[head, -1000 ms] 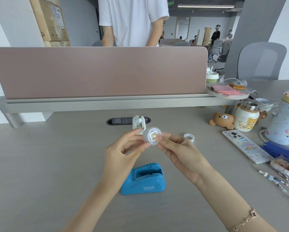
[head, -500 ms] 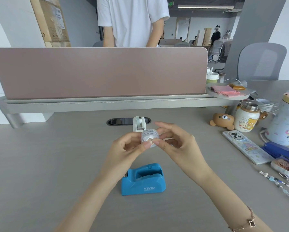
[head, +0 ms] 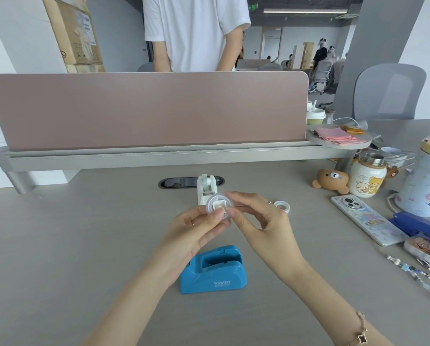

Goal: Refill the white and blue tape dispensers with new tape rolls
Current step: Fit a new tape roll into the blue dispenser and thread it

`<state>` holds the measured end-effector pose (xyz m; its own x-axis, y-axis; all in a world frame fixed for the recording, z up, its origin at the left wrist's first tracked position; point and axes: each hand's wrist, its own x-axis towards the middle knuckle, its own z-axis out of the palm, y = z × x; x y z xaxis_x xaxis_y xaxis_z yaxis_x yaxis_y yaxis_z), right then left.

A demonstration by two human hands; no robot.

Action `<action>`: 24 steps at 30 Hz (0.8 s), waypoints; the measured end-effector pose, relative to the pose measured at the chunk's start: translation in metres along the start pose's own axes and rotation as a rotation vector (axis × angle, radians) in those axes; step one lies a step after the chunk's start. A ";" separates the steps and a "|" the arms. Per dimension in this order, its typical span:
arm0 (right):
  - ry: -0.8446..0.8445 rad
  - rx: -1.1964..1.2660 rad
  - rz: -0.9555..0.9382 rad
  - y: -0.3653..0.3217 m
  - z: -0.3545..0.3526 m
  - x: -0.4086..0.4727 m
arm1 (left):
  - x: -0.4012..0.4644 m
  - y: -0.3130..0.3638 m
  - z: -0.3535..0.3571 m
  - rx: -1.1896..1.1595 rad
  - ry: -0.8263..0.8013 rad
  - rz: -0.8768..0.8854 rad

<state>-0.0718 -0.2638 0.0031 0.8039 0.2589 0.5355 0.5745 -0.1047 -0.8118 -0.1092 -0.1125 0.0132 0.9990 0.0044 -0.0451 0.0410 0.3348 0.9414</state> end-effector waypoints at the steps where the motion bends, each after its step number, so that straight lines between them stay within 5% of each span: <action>1: -0.012 -0.013 0.002 0.000 0.000 0.000 | 0.000 0.001 -0.001 -0.031 -0.009 -0.005; 16: 0.080 -0.104 0.104 0.003 0.004 -0.004 | 0.003 -0.004 -0.001 0.058 0.059 0.029; 24: 0.067 0.067 0.146 -0.003 0.002 -0.003 | 0.004 0.000 -0.009 0.106 0.003 0.057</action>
<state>-0.0759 -0.2625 0.0034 0.8877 0.1806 0.4235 0.4413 -0.0714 -0.8945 -0.1053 -0.1043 0.0105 0.9997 0.0240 0.0090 -0.0143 0.2322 0.9726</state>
